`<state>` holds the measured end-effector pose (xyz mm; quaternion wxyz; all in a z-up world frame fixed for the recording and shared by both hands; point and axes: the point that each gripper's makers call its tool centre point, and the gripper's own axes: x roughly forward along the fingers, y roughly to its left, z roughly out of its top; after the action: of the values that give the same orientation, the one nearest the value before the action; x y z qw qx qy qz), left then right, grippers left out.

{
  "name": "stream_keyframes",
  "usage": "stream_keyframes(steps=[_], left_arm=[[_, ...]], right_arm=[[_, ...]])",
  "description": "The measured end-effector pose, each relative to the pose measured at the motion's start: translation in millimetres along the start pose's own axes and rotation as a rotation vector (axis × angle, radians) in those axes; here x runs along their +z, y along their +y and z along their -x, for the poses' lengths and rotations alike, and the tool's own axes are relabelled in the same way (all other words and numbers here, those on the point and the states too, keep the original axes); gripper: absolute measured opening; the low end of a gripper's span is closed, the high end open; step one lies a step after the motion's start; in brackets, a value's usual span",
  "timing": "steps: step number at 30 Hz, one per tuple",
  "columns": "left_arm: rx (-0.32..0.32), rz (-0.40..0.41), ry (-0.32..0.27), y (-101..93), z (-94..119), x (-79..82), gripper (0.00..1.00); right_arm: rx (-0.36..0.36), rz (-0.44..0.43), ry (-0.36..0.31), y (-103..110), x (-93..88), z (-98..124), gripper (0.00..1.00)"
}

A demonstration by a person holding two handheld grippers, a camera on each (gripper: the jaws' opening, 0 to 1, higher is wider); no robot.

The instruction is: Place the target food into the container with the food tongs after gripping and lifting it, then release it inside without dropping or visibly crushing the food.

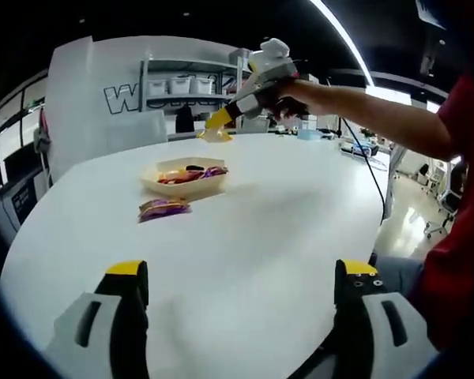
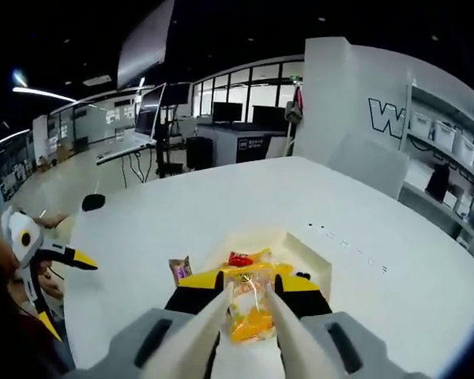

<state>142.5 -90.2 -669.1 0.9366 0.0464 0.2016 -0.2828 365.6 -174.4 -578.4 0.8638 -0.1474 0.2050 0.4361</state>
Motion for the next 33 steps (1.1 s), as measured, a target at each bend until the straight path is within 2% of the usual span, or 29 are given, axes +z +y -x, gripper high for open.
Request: stream_keyframes(steps=[9, 16, 18, 22, 33], left_arm=[[0.013, -0.004, -0.014, 12.2, 0.4, 12.1, 0.95], [0.013, 0.013, -0.015, 13.9, -0.4, 8.9, 0.96], [0.014, 0.018, -0.008, 14.4, -1.0, 5.5, 0.96], [0.013, 0.015, 0.005, 13.0, -0.9, 1.7, 0.96], [0.011, 0.009, 0.001, 9.5, 0.4, 4.7, 0.96]], right_arm=[[-0.011, -0.011, 0.011, -15.0, -0.6, -14.3, 0.21], [-0.049, 0.000, -0.006, -29.0, -1.4, -20.5, 0.23], [-0.030, -0.033, -0.013, -26.9, -0.2, -19.6, 0.23], [-0.035, -0.019, -0.020, -27.0, 1.1, -19.5, 0.23], [-0.036, 0.016, -0.042, -20.1, 10.3, -8.9, 0.23]])
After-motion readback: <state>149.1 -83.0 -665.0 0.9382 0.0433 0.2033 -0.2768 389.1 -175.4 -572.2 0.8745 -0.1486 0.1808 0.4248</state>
